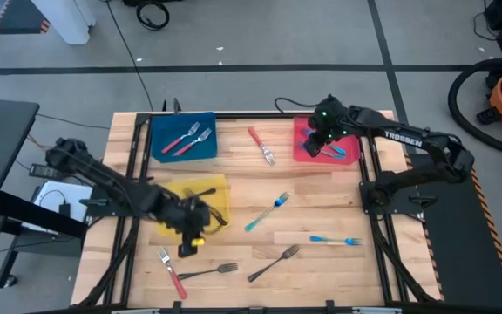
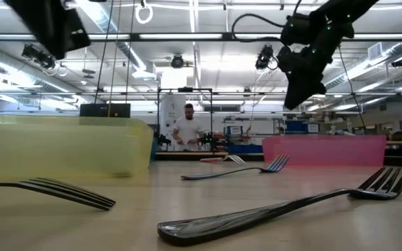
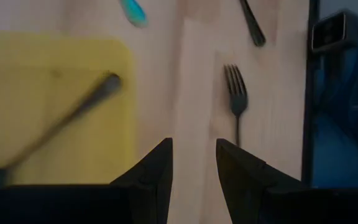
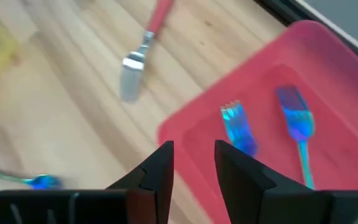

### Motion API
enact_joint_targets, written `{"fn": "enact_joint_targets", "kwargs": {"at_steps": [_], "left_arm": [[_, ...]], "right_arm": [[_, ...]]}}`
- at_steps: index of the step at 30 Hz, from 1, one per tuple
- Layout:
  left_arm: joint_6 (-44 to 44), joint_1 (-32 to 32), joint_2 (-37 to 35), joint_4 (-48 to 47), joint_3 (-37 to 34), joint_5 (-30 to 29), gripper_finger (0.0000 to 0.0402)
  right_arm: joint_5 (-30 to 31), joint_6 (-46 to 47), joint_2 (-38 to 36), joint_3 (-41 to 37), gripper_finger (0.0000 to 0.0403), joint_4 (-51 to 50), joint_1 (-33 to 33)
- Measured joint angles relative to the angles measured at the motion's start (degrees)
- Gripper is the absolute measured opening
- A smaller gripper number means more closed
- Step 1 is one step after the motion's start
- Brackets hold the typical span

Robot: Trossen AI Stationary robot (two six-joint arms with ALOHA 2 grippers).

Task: Sort silverware by color (type)
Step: Put the left black fork into the yellow bin

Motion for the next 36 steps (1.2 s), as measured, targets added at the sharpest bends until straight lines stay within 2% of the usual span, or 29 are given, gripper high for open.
{"fn": "enact_joint_targets", "kwargs": {"at_steps": [7,15,27,36], "left_arm": [[-9.69,-7.05,7.77,1.17,-0.07,-0.04,0.0123],[-15.76,-12.09,14.29,11.34,-0.02,-0.32,0.0123],[-16.58,-12.8,22.85,18.82,-0.02,-1.38,0.0123],[-18.05,-12.78,26.24,19.55,-0.02,-1.36,0.0123]], "right_arm": [[-0.02,1.81,0.0,1.94,0.0124,0.23,5.61],[0.0,4.98,-0.02,2.92,0.0124,0.7,8.86],[0.03,4.99,-0.02,2.92,0.0124,1.09,9.15],[0.07,4.97,-0.02,2.92,0.0124,1.09,9.16]]}}
